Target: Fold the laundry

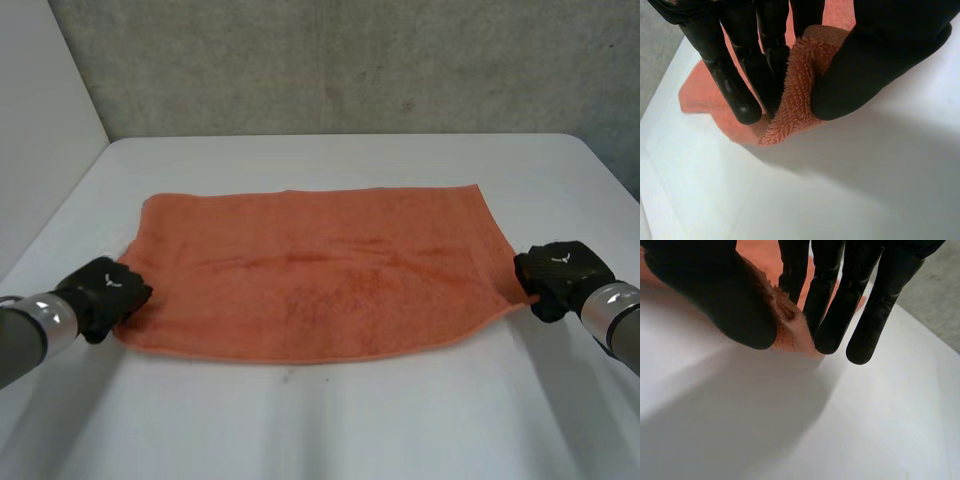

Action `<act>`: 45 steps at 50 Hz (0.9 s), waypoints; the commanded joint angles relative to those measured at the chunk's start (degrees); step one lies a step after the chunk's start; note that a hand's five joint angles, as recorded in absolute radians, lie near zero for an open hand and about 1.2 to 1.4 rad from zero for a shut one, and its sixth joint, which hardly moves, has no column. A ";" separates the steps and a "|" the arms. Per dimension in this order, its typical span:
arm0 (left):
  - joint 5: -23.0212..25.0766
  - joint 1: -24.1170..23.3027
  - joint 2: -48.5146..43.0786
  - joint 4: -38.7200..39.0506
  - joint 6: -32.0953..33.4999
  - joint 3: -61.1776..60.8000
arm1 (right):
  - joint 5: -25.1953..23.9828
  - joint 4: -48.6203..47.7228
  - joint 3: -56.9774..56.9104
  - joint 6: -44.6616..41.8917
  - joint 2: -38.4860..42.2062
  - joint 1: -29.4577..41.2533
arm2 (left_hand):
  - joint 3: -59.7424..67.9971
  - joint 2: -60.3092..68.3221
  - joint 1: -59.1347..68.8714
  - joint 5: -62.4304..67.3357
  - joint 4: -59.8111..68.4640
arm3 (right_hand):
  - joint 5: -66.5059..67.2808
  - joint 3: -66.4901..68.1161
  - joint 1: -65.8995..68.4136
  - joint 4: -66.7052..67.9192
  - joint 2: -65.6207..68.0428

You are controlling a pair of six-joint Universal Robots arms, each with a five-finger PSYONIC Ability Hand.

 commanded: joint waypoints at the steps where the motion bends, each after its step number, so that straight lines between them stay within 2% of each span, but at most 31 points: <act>1: -0.38 4.01 8.19 -0.76 -6.70 -6.70 | 0.73 12.95 -0.92 -8.92 -3.06 -0.54 | 10.64 10.39 13.65 11.83 10.39 | 13.03 12.11 23.98 11.73 12.38; 2: -0.38 4.79 10.36 -1.37 -9.57 -7.83 | 0.73 15.47 -0.83 -10.31 -4.19 -0.54 | 10.64 10.39 13.65 11.83 10.39 | 13.03 12.11 23.98 11.73 12.38; 3: -0.38 4.80 10.39 -1.37 -9.60 -7.84 | 0.73 15.50 -0.83 -10.33 -4.20 -0.54 | 10.64 10.39 13.65 11.83 10.39 | 13.03 12.11 23.98 11.73 12.38; 5: -0.12 5.85 14.93 -3.47 -15.55 -9.94 | 0.65 20.57 -0.13 -12.51 -6.91 -1.41 | 10.64 10.39 13.65 11.83 10.39 | 13.03 12.11 23.98 11.73 12.38; 8: 0.15 6.64 18.98 -6.54 -19.34 -11.87 | 0.38 26.01 1.45 -15.41 -9.64 -3.78 | 10.64 10.39 13.65 11.83 10.39 | 13.03 12.11 23.98 11.73 12.38; 11: 0.33 6.99 20.67 -7.97 -20.41 -12.58 | 0.29 28.86 2.42 -17.97 -11.14 -5.37 | 10.64 10.39 13.65 11.83 10.39 | 13.03 12.11 23.98 11.73 12.38; 13: 0.94 7.26 22.68 -9.72 -20.94 -13.46 | -0.32 32.71 4.00 -24.01 -13.24 -8.79 | 10.64 10.39 13.65 11.83 10.39 | 13.03 12.11 23.98 11.73 12.38; 15: 1.46 7.26 22.95 -9.81 -21.03 -13.64 | -0.58 33.25 3.92 -25.60 -13.51 -9.76 | 10.64 10.39 13.65 11.83 10.39 | 13.03 12.11 23.98 11.73 12.38; 20: 2.70 7.61 22.25 -7.88 -21.20 -12.32 | -0.94 29.12 1.63 -23.69 -13.17 -10.38 | 10.64 10.39 13.65 11.83 10.39 | 13.03 12.11 23.98 11.73 12.38; 23: 3.14 7.43 18.91 -3.48 -21.99 -9.77 | -1.29 24.99 -1.62 -19.12 -10.18 -8.89 | 10.64 10.39 13.65 11.83 10.39 | 13.03 12.11 23.98 11.73 12.38; 25: 3.05 6.56 15.48 -0.76 -23.22 -8.37 | -0.85 21.75 -6.77 -14.39 -3.97 -6.18 | 10.64 10.39 13.65 11.83 10.39 | 13.03 12.11 23.98 11.73 12.38; 29: 2.53 3.49 6.64 5.99 -29.36 -2.59 | 0.37 19.81 -13.01 -11.13 1.49 -1.97 | 10.64 10.39 13.65 11.83 10.39 | 13.03 12.11 23.98 11.73 12.38; 31: 2.08 2.78 3.44 7.59 -31.31 -0.37 | 1.70 19.10 -16.30 -9.80 3.89 -0.10 | 10.64 10.39 13.65 11.83 10.39 | 13.03 12.11 23.98 11.73 12.38; 33: -0.01 1.03 -3.03 10.22 -33.41 5.32 | 5.90 17.18 -22.33 -7.35 8.96 2.44 | 10.64 10.39 13.65 11.83 10.39 | 13.03 12.11 23.98 11.73 12.38; 34: -0.03 1.02 -3.06 10.23 -33.42 5.35 | 5.92 17.17 -22.36 -7.34 8.98 2.45 | 10.64 10.39 13.65 11.83 10.39 | 13.03 12.11 23.98 11.73 12.38; 36: -1.61 -0.04 -5.79 11.11 -34.04 8.33 | 9.24 14.19 -27.78 -5.85 13.53 4.11 | 10.64 10.39 13.65 11.83 10.39 | 13.03 12.11 23.98 11.73 12.38; 41: -6.78 -3.90 -15.78 14.35 -34.82 20.08 | 12.33 10.32 -34.99 -5.67 19.86 6.75 | 10.64 10.39 13.65 11.83 10.39 | 13.03 12.11 23.98 11.73 12.38; 45: -7.58 -4.96 -19.76 15.50 -35.53 25.03 | 14.44 8.55 -38.71 -5.67 23.05 7.37 | 10.64 10.39 13.65 11.83 10.39 | 13.03 12.11 23.98 11.73 12.38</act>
